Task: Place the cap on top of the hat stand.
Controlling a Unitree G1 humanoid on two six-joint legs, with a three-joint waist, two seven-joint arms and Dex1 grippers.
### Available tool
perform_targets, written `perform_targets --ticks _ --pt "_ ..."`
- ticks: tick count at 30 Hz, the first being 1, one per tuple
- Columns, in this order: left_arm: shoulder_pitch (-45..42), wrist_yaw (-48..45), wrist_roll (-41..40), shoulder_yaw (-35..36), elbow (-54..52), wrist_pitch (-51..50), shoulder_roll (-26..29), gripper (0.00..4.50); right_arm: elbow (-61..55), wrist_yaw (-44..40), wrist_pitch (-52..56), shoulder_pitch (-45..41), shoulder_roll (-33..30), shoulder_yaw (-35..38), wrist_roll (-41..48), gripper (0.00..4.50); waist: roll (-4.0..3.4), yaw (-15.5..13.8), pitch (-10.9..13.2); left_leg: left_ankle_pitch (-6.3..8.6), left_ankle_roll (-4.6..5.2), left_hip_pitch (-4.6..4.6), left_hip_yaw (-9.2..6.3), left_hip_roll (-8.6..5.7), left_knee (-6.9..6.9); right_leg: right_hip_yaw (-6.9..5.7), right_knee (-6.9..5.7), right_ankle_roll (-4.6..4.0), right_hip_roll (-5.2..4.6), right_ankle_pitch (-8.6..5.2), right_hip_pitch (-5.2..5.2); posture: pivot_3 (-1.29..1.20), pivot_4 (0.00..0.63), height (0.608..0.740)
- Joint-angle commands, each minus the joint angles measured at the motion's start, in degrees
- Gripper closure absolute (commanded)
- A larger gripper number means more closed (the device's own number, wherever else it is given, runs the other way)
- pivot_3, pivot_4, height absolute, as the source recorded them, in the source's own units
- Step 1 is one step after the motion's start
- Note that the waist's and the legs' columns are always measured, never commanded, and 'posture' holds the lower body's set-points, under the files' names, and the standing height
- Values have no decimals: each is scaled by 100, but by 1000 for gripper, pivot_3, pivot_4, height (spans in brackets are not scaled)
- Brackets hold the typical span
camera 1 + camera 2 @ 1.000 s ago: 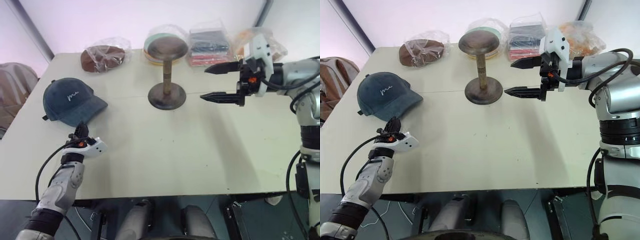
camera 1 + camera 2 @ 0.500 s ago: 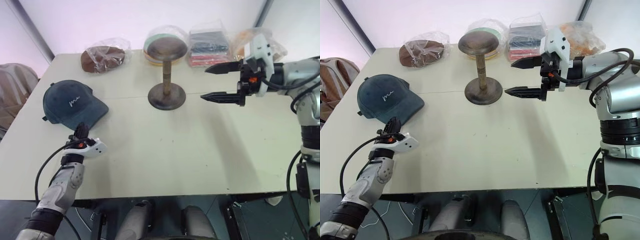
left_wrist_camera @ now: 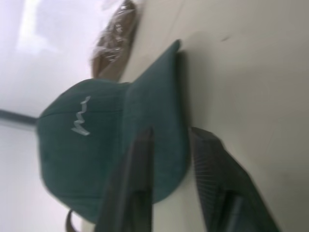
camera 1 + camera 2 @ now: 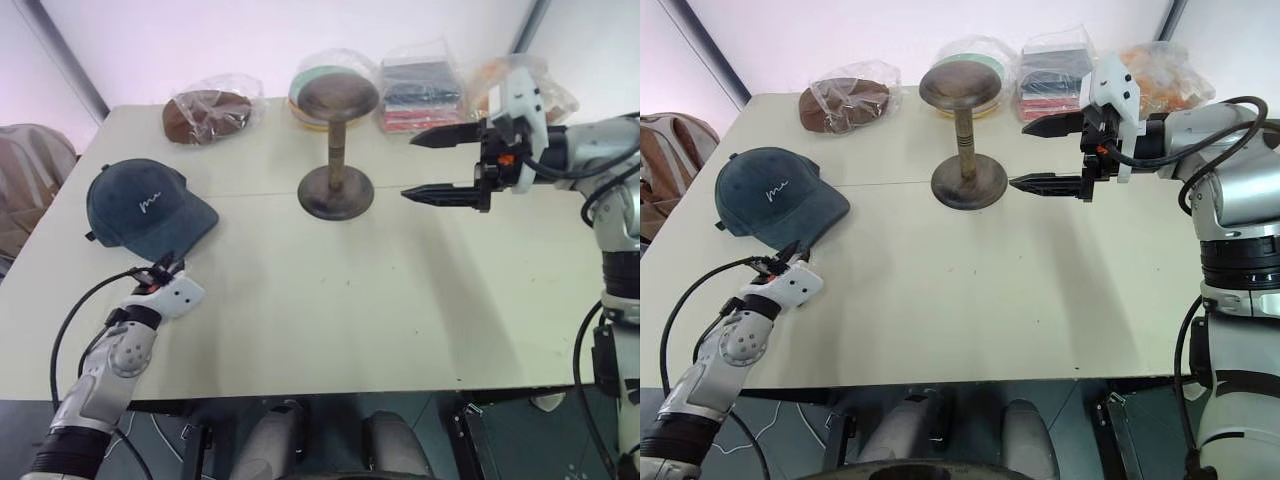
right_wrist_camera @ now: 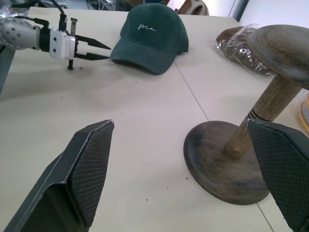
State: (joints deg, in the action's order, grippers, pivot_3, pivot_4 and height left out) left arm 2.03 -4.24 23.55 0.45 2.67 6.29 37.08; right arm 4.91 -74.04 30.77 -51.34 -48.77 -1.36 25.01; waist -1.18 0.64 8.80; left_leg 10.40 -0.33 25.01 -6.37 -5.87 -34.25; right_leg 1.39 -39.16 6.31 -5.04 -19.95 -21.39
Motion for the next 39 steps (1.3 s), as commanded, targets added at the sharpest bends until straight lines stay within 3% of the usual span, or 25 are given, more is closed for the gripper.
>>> perform_targets --ticks 1,3,14,21,32,39 --pt "-56 -360 -86 216 -466 -295 155 1405 -72 6 -87 -138 -20 185 59 0 16 3 9 0 0 2 -1 1 0 -1 0 0 1 0 -2 0 150 740" --pt "-204 -603 -50 275 -638 -555 273 479 -65 5 -104 -135 -8 177 53 0 21 -4 12 0 -1 3 -2 1 0 -1 0 0 1 0 -3 0 150 740" --pt "-1387 -1797 -39 72 -495 -1827 746 479 -49 32 -153 -139 37 177 49 0 48 29 29 -2 -2 14 -3 0 2 -5 1 0 3 0 -14 0 150 740" --pt "-1463 -2287 -30 -22 -675 -2252 767 479 -138 89 -130 -47 -21 247 81 0 49 17 29 -5 -5 26 -4 1 1 -5 -1 1 4 0 -25 0 150 740" --pt "-935 -2066 153 157 -1697 -2434 650 479 -133 75 -128 -36 -46 234 88 0 58 -9 34 -5 -5 29 -4 1 -1 -5 -1 1 3 0 -27 0 150 740" --pt "-1076 -1534 498 43 -1379 -2299 594 479 -35 14 -174 -145 8 166 49 0 59 5 35 -5 -5 29 -4 1 -2 -6 -2 1 4 1 -27 0 150 740"
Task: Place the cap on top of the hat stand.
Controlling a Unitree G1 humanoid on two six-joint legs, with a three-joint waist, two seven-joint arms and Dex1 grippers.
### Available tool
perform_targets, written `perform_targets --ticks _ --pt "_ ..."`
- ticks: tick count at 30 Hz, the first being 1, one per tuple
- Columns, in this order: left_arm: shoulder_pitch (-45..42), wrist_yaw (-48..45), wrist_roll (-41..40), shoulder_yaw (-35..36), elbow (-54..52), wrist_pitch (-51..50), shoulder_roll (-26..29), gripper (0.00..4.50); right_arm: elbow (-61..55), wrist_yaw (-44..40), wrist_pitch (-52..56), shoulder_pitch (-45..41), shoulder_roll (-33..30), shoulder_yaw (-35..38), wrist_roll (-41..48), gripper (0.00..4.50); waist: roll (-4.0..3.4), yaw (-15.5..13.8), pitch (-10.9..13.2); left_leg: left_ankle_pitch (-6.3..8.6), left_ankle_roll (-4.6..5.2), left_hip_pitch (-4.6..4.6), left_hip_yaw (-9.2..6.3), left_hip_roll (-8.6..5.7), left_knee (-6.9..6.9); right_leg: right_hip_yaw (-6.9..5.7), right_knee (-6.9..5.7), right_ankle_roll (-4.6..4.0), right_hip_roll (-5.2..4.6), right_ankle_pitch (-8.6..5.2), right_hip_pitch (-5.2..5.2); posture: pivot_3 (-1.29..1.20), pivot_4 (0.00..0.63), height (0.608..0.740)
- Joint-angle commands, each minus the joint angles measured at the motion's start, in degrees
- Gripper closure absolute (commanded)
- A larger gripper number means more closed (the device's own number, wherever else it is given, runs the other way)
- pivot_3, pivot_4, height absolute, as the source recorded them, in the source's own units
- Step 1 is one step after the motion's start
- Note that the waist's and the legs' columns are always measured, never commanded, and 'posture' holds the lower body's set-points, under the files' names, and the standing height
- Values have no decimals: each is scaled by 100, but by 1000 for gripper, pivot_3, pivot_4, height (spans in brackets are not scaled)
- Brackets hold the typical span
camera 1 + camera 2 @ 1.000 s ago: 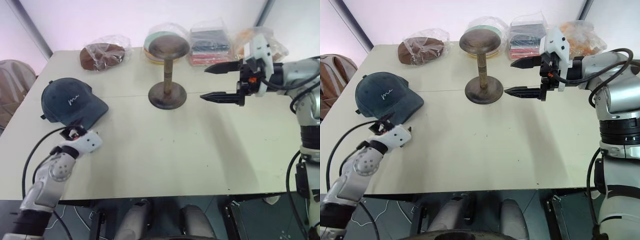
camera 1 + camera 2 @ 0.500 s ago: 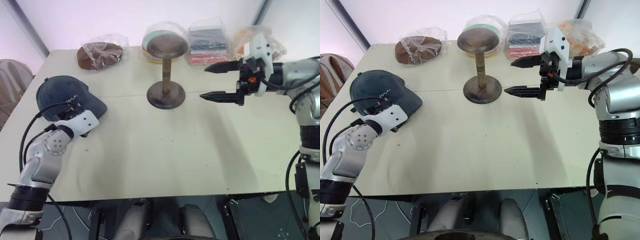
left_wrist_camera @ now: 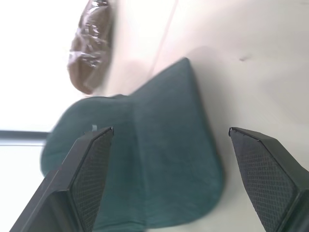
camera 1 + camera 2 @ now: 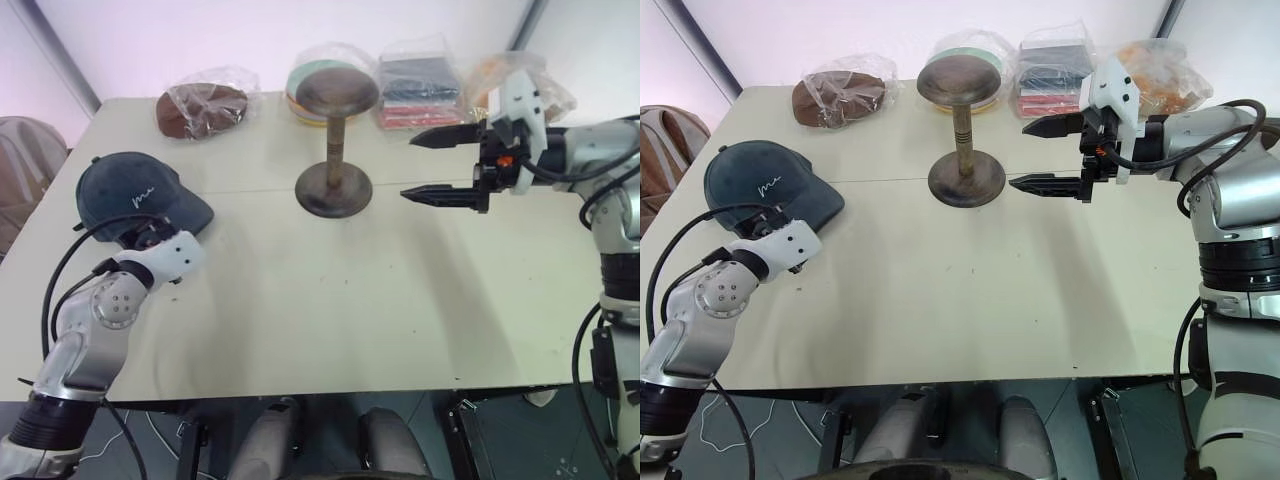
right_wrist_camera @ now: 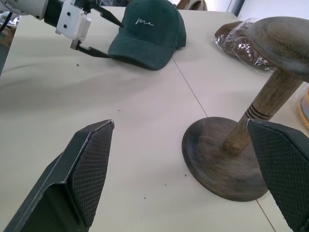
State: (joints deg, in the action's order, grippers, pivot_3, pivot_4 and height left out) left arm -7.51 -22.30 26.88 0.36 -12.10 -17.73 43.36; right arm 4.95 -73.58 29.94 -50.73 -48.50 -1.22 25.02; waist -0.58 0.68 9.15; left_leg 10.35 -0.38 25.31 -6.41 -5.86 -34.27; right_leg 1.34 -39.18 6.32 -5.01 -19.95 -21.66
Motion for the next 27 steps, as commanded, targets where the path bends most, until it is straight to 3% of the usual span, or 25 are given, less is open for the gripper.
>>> perform_targets --ticks 1,15,27 --pt "-143 313 172 27 183 104 -72 479 -30 -40 -96 -220 -18 147 44 0 0 2 0 0 0 0 0 0 0 0 0 0 0 0 0 0 150 740" --pt "-434 586 270 -202 1132 354 -256 479 -75 -87 -51 -235 -99 171 45 0 2 -3 0 0 0 1 0 -1 -1 -1 -1 0 0 0 0 0 150 740" --pt "-8 1825 598 -277 1857 952 -564 479 -140 -76 55 -179 -138 184 65 0 2 3 0 0 -1 1 1 -1 -1 1 -5 1 0 0 -3 0 150 740"
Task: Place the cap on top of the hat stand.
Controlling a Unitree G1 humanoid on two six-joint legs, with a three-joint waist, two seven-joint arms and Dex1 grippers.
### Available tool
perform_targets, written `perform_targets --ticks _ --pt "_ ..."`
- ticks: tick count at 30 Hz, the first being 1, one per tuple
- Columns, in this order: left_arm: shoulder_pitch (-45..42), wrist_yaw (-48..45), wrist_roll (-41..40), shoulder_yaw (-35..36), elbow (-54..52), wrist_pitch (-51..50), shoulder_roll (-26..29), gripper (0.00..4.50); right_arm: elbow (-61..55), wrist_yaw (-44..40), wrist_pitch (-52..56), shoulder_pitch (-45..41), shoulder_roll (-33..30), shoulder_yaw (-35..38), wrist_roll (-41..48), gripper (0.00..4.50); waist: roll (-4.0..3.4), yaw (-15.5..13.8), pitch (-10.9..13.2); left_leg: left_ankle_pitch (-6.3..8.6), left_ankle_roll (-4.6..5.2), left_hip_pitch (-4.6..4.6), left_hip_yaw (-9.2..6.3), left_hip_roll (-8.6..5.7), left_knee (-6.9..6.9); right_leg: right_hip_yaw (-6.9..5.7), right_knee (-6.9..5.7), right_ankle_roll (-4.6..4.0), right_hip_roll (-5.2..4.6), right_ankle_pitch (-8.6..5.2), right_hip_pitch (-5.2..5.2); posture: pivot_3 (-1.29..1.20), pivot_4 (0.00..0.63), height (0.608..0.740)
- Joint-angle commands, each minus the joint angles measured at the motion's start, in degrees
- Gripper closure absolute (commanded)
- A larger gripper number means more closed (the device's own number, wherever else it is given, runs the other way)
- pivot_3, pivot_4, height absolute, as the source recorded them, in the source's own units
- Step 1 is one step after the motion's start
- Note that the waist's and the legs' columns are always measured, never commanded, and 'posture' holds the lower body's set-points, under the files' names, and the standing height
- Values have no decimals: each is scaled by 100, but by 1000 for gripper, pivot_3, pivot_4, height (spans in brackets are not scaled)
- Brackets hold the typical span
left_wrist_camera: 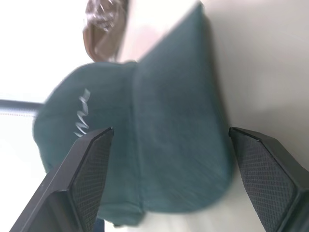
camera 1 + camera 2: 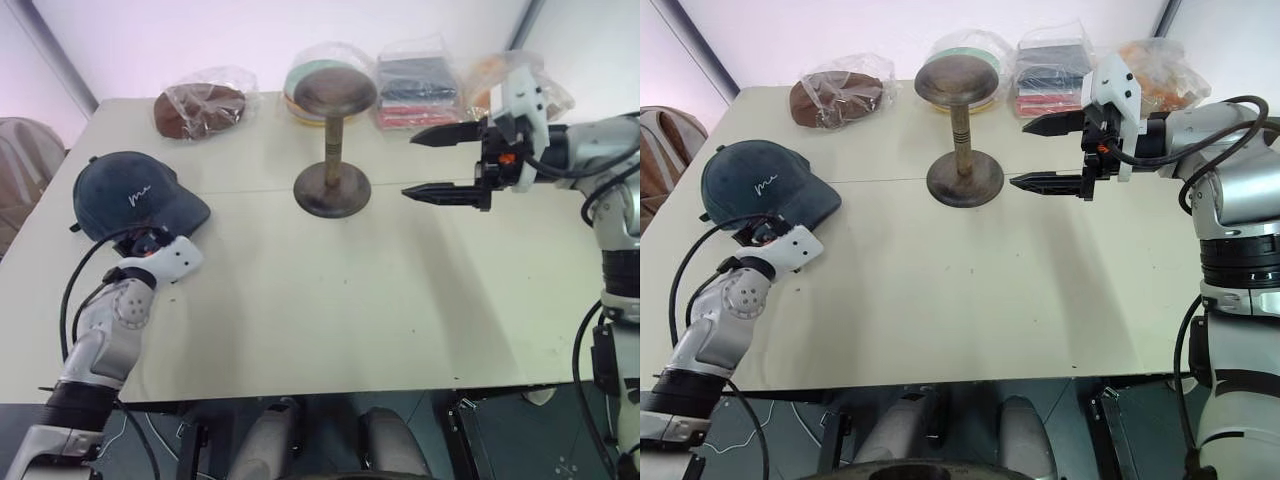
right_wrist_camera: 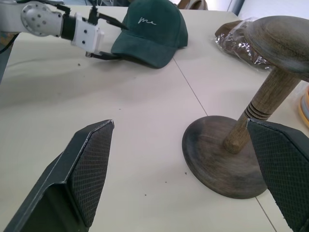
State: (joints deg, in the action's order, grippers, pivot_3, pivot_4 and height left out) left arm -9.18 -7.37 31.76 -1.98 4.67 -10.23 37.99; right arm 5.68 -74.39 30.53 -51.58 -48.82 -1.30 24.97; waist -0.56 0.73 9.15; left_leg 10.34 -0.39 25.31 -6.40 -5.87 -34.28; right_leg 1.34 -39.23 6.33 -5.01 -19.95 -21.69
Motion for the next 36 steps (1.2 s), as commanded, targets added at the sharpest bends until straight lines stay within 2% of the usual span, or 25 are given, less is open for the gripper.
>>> perform_targets --ticks 1,10,24,25,27,32,36 --pt "210 465 138 -59 268 279 -63 479 -215 5 1 -93 -107 193 69 0 -1 -3 -1 0 0 0 0 0 0 0 -1 0 0 0 0 0 150 740" --pt "348 1281 296 -149 878 771 -214 479 -225 -2 24 -111 -113 192 64 0 -6 -6 -8 0 0 -5 0 0 0 1 -4 0 -1 0 3 0 150 740" --pt "-23 1143 125 -42 1289 810 -121 479 -275 8 59 -73 -154 222 80 0 -10 -10 -13 -3 -4 -10 -1 0 -1 0 -15 0 0 0 5 0 150 740" --pt "-51 1135 119 -44 1315 813 -107 1034 -276 12 60 -73 -154 224 80 0 -10 -6 -13 -3 -5 -10 -1 0 -1 0 -15 0 0 0 5 0 150 740" --pt "-105 1135 105 -39 1375 830 -87 1849 -276 21 60 -73 -153 226 80 0 -10 9 -13 -3 -5 -10 -1 0 -1 0 -15 0 0 0 4 0 150 740" --pt "-162 1179 98 -37 1471 868 -60 4479 -288 48 46 -52 -161 235 94 0 -26 -13 -23 -4 -5 -14 -1 1 1 0 -19 -1 2 0 5 0 150 740" --pt "-168 1233 107 -26 1513 901 -78 4479 -280 60 36 -56 -163 234 94 0 -24 -10 -24 -4 -5 -21 -2 -2 -1 0 -16 -1 -1 0 15 0 150 740"
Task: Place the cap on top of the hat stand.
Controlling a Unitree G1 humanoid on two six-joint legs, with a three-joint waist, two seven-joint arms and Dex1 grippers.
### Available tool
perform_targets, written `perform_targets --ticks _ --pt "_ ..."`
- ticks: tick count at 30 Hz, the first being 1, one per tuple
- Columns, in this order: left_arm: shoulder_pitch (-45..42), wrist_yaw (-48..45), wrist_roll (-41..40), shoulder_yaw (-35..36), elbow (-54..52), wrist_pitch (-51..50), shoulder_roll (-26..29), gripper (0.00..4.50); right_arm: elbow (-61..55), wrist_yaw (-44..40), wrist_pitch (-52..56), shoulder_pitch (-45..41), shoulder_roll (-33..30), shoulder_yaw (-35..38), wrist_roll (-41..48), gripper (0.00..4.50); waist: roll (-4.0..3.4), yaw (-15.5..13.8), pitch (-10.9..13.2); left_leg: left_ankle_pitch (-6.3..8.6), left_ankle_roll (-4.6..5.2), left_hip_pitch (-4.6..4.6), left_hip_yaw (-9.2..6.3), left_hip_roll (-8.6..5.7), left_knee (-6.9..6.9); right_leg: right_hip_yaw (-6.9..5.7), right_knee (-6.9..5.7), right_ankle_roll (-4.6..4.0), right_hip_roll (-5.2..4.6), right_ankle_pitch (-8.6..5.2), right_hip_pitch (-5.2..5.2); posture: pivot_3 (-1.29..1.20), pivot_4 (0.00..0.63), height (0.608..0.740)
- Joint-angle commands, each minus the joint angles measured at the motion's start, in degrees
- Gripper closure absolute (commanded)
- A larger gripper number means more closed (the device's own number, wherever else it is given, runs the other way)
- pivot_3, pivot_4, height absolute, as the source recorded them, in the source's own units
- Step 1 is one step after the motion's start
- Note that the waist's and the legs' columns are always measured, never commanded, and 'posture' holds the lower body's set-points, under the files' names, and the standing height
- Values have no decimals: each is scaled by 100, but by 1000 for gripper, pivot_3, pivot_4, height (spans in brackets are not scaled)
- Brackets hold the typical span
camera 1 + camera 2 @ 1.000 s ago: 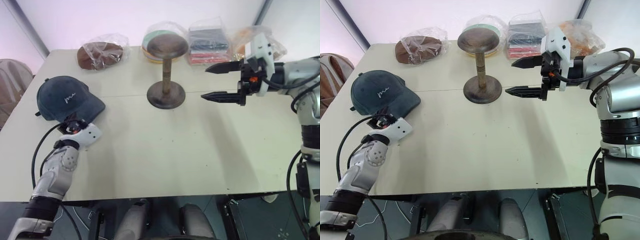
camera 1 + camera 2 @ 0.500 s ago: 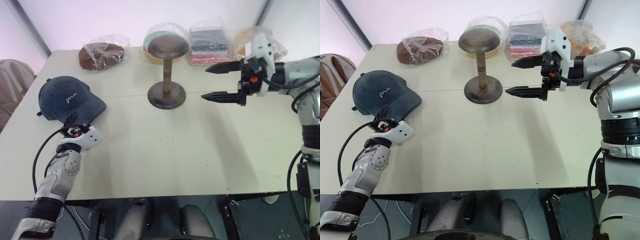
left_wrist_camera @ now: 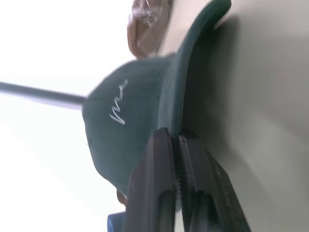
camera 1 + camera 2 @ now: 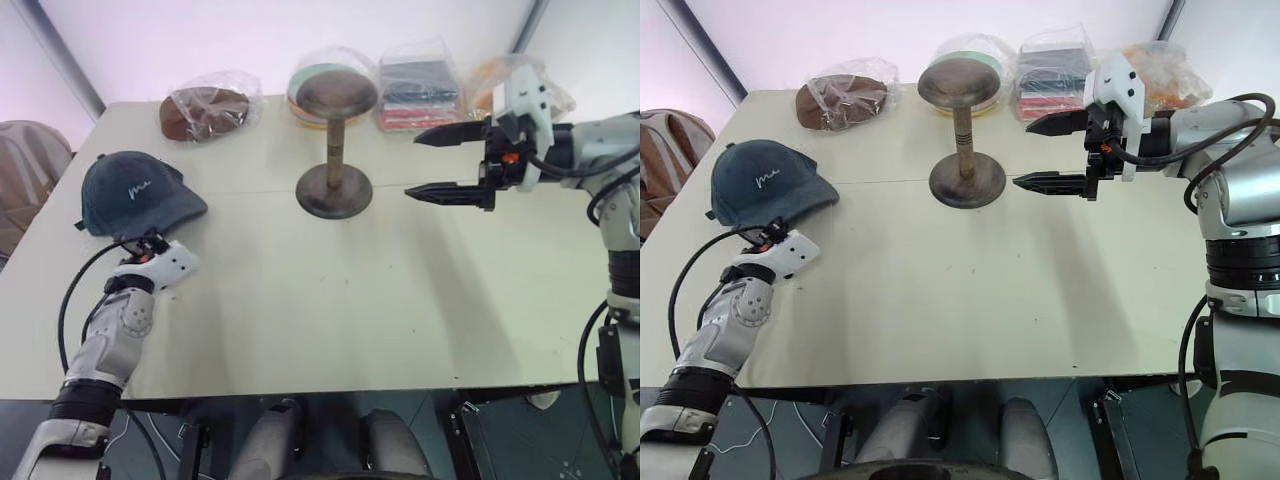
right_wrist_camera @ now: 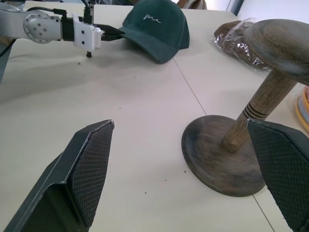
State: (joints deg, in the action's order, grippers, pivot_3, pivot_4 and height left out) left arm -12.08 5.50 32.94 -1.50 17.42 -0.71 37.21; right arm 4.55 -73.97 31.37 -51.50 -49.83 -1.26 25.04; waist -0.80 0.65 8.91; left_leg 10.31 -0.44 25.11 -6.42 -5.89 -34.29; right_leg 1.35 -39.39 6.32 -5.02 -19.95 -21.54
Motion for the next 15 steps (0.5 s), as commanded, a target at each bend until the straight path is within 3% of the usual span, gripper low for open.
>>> perform_targets --ticks 1,15 --pt "127 -42 -11 -70 241 -42 0 4479 -173 22 -44 -64 -63 232 89 0 0 -1 0 0 0 0 0 0 0 0 0 0 0 0 -1 0 150 740" --pt "174 552 63 111 -90 259 92 4479 -134 31 -82 -115 -43 215 74 0 2 3 1 0 0 1 0 0 1 0 0 0 0 0 -2 0 150 740"
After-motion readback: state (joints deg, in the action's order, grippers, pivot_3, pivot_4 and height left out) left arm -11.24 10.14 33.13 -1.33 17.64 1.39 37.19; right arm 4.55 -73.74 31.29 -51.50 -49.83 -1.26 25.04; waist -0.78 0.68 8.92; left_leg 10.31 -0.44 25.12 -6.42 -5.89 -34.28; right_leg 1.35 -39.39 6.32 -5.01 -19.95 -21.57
